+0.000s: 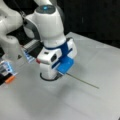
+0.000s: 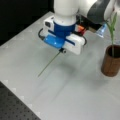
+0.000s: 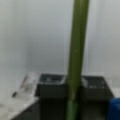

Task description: Flower insertion into a vase

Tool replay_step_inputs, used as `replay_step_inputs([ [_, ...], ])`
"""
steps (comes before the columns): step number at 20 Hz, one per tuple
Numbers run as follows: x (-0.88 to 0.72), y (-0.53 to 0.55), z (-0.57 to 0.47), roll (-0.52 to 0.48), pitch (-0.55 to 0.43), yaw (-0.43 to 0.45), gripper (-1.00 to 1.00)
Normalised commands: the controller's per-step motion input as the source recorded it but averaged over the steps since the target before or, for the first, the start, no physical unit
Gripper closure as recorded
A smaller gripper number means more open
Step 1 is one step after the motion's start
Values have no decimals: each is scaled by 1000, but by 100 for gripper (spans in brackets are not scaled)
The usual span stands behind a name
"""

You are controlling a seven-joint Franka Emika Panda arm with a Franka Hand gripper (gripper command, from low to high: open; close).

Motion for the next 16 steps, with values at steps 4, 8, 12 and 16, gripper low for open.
replay_step_inputs([
  [4, -32, 179, 293, 36, 85, -83, 100],
  [8, -33, 154, 189, 68, 127, -87, 100],
  [12, 10, 114, 125, 70, 117, -84, 100],
  [16, 38, 91, 86, 85, 112, -105, 100],
])
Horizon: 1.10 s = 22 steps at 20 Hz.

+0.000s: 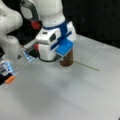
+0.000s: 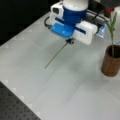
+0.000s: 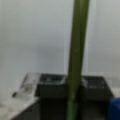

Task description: Flower insertion into a vase

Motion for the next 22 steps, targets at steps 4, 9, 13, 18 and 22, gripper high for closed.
replay_step_inputs([
  [4, -76, 211, 122, 131, 178, -332, 100],
  [9, -212, 387, 165, 139, 135, -250, 100],
  [13, -285, 392, 107, 110, 68, -137, 100],
  [18, -351, 373, 27, 84, 25, -152, 100],
  [22, -458, 487, 37, 83, 13, -176, 100],
])
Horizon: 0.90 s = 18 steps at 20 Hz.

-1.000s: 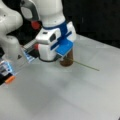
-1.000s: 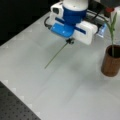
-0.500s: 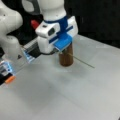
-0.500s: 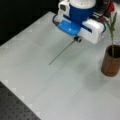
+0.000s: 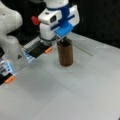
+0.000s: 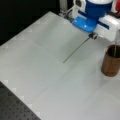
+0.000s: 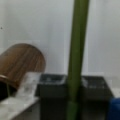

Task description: Flower insertion into a vase

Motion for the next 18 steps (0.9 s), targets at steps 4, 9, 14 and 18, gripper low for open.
replay_step_inputs([
  [4, -463, 481, -18, 76, -38, -180, 100],
  [9, -484, 446, -104, 80, -83, -181, 100],
  [14, -540, 223, -185, 90, -133, -110, 100],
  [18, -721, 28, -183, 135, -140, -46, 100],
])
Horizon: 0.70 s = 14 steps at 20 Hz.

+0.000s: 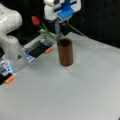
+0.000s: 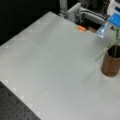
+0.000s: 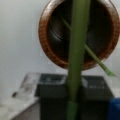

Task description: Flower insertion into a vase

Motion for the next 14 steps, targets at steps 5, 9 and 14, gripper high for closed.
replay_step_inputs([
  [5, -757, -94, -190, 134, -176, 11, 100],
  [9, -768, -141, -169, 173, -173, 62, 100],
  [14, -490, -94, -226, 181, -177, 68, 100],
])
